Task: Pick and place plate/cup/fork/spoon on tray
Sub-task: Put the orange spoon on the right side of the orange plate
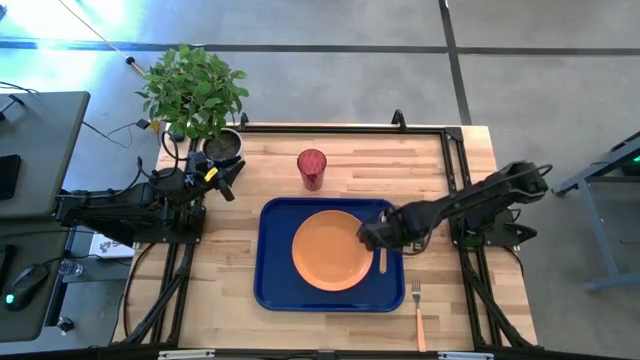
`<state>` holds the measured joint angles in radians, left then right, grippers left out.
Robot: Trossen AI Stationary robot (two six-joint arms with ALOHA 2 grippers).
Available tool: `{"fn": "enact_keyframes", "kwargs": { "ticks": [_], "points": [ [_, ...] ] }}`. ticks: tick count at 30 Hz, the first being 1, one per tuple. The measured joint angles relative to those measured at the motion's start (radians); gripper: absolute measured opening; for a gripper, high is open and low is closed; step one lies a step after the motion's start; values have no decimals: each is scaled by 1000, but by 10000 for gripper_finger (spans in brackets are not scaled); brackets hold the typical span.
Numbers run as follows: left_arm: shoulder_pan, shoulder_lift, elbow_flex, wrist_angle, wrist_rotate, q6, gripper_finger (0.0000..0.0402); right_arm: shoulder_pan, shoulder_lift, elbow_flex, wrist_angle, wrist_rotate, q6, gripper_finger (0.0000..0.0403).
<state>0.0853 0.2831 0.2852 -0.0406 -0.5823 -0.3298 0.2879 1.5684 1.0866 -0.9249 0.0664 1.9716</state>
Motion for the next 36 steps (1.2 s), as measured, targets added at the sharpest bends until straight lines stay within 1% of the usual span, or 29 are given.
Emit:
{"fn": "enact_keyframes", "kwargs": {
  "ticks": [2, 8, 13, 22, 28, 36],
  "points": [
    [0, 0, 0, 0, 0, 0, 115, 10, 28, 0, 19, -21, 0, 18],
    [0, 0, 0, 0, 0, 0, 115, 30, 100, 0, 72, -27, 0, 18],
    [0, 0, 0, 0, 0, 1, 115, 30, 135, 0, 82, -34, 0, 18],
    [0, 0, 0, 0, 0, 1, 115, 29, 182, 0, 85, -25, -17, 18],
    [0, 0, 0, 0, 0, 1, 115, 29, 219, 0, 128, -25, -24, 18],
    [0, 0, 0, 0, -1, 1, 115, 29, 228, -2, 127, -23, -26, 19]
  ]
}}
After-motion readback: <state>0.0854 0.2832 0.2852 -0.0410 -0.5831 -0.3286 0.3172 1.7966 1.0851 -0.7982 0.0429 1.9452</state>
